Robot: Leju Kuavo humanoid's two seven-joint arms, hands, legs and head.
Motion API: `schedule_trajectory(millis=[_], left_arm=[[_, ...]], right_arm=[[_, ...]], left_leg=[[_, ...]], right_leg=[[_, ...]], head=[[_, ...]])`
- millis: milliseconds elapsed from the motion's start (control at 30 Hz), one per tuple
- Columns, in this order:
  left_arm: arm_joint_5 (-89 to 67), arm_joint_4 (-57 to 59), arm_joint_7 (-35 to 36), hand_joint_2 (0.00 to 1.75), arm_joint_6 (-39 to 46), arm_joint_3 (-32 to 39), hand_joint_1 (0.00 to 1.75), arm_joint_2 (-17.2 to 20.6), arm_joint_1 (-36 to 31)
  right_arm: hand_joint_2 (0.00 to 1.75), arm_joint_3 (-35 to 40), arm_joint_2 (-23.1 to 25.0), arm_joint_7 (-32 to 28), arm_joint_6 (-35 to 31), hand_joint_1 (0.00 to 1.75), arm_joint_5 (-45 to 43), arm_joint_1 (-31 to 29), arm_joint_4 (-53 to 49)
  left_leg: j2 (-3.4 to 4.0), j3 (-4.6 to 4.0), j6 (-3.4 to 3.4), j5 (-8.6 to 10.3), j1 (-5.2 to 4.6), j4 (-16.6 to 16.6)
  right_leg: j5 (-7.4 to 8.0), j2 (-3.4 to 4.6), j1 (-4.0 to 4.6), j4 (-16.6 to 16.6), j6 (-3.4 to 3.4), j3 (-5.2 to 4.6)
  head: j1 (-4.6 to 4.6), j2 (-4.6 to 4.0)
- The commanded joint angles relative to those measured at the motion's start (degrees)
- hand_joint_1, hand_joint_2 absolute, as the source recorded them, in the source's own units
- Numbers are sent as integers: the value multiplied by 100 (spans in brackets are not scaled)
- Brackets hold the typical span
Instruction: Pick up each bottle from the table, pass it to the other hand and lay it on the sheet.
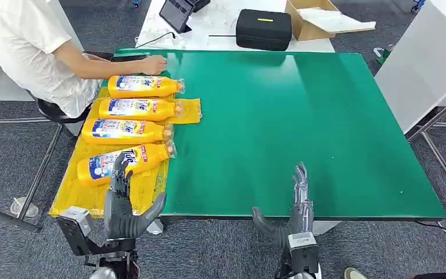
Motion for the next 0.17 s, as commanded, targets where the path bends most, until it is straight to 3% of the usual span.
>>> schedule_trajectory(millis=[33,167], left_arm=[[-193,621,-34,175,246,11,0,14,-314],[-380,622,-24,175,475,2,0,6,-315]], right_arm=[[175,-259,113,34,-176,0,-43,-188,74],[175,-273,120,22,-259,0,-14,-187,57]], left_leg=[[-2,30,3,-6,-1,-6],[6,31,4,-8,0,-5]], right_leg=[[-8,-10,3,-5,-11,32],[-7,0,4,-6,-10,32]], head=[[2,0],[0,0]])
